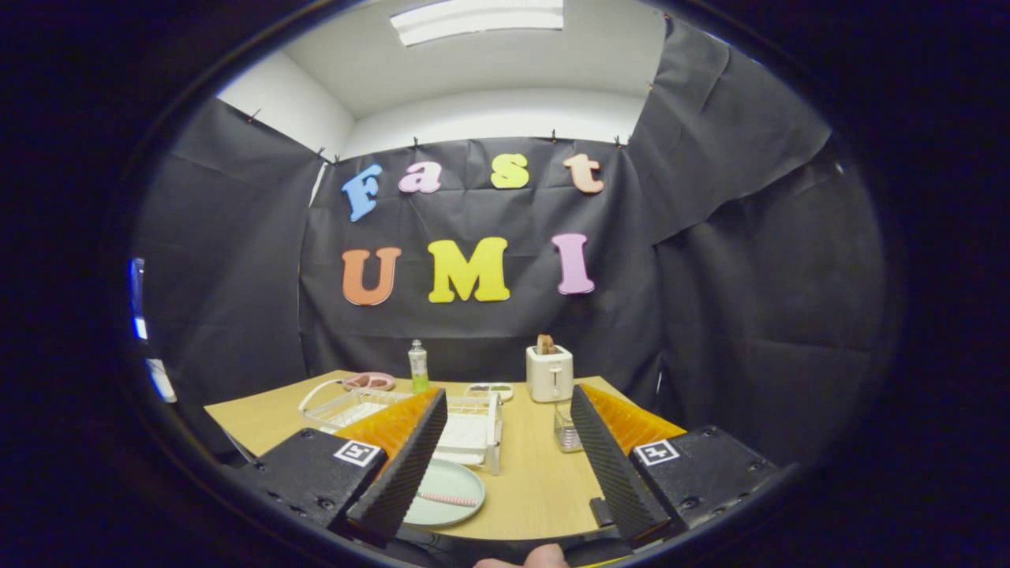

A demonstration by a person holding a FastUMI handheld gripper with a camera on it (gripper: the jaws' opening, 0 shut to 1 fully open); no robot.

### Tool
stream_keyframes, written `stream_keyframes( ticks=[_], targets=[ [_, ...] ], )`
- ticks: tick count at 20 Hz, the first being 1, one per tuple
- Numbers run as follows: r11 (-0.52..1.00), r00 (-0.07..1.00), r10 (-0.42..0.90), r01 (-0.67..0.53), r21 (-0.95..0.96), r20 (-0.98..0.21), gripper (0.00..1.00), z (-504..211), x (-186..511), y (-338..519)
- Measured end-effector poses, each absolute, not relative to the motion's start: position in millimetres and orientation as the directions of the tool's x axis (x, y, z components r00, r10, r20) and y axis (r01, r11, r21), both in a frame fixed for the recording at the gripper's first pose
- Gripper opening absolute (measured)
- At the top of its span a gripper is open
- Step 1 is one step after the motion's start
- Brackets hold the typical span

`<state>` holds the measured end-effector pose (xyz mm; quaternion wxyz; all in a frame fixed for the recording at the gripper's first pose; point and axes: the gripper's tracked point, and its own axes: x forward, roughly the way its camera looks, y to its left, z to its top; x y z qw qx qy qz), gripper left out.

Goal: Take the plate from the dish rack, then take the spoon from the basket and place it into the plate.

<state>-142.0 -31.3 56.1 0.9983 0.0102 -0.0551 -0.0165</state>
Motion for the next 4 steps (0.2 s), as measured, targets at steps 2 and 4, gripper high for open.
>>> stream_keyframes(
  ticks=[2, 4],
  targets=[
    [0.999, 0.993, -0.048, 0.049, -0.003, 0.105, 1.00, 51.6, -148.3, -35.0],
    [0.998, 0.992, -0.059, 0.062, -0.027, 0.112, 1.00, 51.2, -154.4, -37.1]
  ],
)
